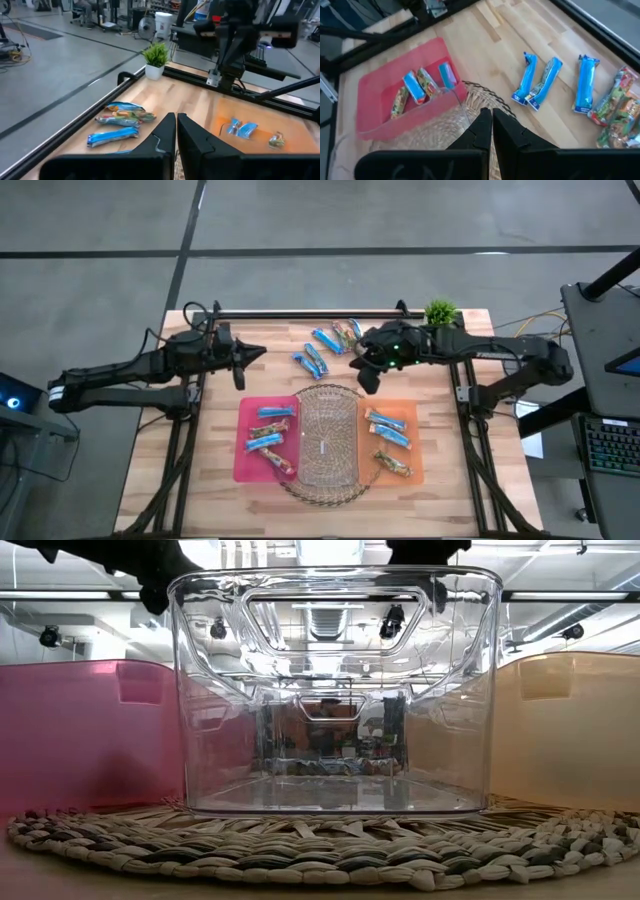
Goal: Pick and place Granola Bars by type
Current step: Put the yellow granola bar into the orange bin
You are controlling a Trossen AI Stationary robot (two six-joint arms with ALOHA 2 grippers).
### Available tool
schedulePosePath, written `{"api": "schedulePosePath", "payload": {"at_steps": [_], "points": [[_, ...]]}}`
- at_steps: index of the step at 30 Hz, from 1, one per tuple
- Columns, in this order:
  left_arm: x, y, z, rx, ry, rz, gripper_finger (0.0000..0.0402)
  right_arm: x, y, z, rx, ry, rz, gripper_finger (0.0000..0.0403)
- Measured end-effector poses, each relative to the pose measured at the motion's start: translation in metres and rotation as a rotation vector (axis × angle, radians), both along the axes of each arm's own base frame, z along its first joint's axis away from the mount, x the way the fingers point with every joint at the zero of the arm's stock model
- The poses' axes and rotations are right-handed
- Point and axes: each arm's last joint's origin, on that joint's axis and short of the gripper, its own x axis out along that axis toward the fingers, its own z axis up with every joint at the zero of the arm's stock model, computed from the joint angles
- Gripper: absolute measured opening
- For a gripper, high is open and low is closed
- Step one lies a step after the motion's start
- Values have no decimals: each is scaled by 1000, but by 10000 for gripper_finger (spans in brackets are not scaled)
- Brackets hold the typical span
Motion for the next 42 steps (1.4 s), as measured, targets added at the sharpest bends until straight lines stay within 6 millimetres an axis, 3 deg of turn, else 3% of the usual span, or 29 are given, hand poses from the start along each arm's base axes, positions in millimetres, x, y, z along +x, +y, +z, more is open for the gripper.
{"api": "schedulePosePath", "payload": {"at_steps": [9,14,24,34,42], "points": [[-2,-1,0,6,-4,-1,0,26,-6,-18,54,65,61,8],[-3,-1,-1,4,5,-1,0,32,-15,-14,51,55,54,8],[-5,-1,0,2,-5,0,0,23,-50,15,34,23,-43,8],[-4,-1,0,-1,2,0,0,9,-88,20,22,20,-162,9],[-4,-1,0,-2,2,0,0,2,-103,19,23,23,-213,9]]}}
